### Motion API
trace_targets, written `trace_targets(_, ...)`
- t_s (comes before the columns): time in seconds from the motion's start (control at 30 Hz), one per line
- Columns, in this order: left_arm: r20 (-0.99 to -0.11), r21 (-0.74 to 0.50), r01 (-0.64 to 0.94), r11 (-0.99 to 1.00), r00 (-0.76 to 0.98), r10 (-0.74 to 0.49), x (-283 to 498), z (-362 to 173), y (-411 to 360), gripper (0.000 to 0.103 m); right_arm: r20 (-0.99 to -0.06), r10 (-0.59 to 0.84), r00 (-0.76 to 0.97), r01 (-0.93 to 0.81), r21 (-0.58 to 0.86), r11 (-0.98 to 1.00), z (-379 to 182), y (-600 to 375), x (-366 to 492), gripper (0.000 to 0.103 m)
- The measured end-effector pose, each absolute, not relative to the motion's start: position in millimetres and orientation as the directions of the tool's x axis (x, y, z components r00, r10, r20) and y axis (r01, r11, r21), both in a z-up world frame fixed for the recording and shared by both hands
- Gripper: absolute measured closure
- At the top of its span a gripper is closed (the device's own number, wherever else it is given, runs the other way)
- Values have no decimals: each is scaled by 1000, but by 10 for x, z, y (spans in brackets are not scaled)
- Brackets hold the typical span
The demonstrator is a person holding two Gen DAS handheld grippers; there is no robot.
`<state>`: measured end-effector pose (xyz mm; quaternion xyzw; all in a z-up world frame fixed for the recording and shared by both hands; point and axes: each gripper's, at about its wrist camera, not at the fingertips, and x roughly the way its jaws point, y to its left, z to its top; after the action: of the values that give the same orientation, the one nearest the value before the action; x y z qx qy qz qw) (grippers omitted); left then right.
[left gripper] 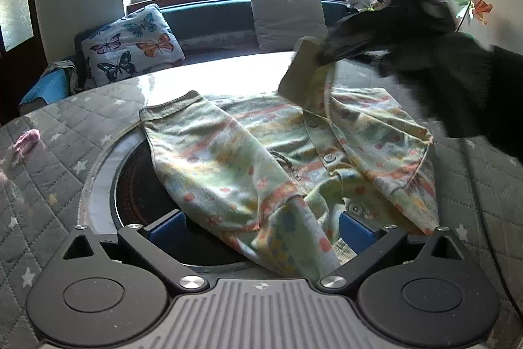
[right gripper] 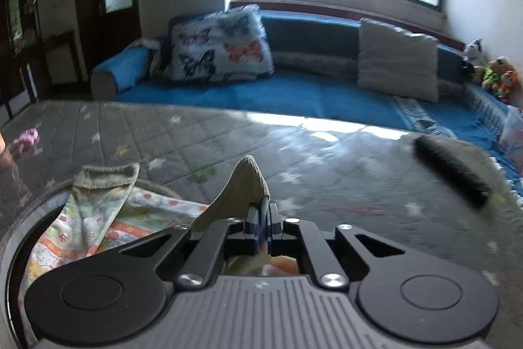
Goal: Fold clothes
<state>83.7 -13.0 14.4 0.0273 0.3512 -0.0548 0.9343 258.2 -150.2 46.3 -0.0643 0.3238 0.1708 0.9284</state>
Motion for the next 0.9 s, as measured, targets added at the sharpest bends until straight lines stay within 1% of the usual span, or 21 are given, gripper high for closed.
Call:
trace_targets(0.27,-658,47,141,989,749,-76,808,140,-303,2,-527,193,828,-216,19,976,895,-2455,2026,100)
trace_targets(0.67,-667,105,204,973,740,-83,698,56,-542,2,-476,35,879,-14,47,999,975,-3605,624,100)
trace_targets(0.73,-674,110,212,971,734,-84,675,22,-566,2,-500,1,866,27,50,998,858,-3709,451,100)
trace_targets(0.87,-684,125,234,964,724,-87,615,-35,-600,2,-589,-62,806,121,63,991,515,-3954,244,99)
trace_targets(0.9,-685,129,238,963,723,-86,602,-41,-603,2,-614,-80,785,152,67,986,420,-4040,197,96)
